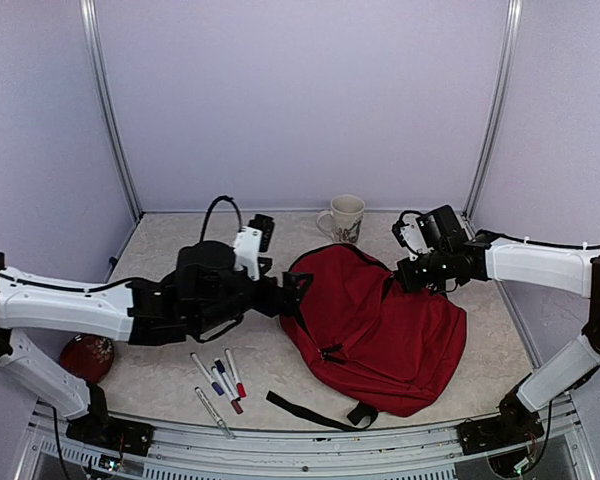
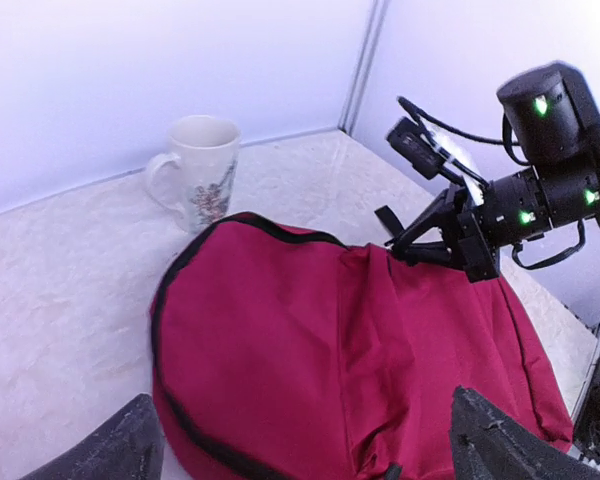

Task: Pack the student bag
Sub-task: Unzip the lower front pocket of the student bag, then adjust the lower front pocket of the student bag.

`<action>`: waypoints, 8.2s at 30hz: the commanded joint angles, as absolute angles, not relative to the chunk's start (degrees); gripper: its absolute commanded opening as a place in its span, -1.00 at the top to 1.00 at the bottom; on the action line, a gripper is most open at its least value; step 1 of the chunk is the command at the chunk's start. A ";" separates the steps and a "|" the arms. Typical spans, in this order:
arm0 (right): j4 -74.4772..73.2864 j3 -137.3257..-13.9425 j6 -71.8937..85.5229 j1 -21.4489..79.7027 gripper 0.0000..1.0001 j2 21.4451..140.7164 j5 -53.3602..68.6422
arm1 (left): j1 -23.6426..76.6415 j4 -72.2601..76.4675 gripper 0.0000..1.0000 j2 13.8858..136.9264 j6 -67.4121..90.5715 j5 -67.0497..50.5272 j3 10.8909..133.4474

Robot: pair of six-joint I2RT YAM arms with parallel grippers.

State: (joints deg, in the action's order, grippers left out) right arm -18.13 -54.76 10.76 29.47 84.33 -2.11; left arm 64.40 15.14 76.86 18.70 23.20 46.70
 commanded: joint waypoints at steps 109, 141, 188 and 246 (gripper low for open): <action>-17.68 -55.29 42.88 39.61 -0.68 92.75 -37.25 | 61.39 10.26 1.00 110.51 18.38 3.62 75.33; -14.87 -53.93 1.49 34.45 1.00 69.39 9.46 | 59.24 8.61 1.00 106.26 17.49 7.81 70.93; -34.49 -80.05 29.78 52.60 -0.48 104.59 -22.44 | 61.86 17.03 1.00 98.35 50.34 20.56 53.63; -30.06 -72.69 24.59 50.87 1.00 90.94 -15.87 | 60.62 -28.41 -0.98 80.69 58.03 35.72 55.06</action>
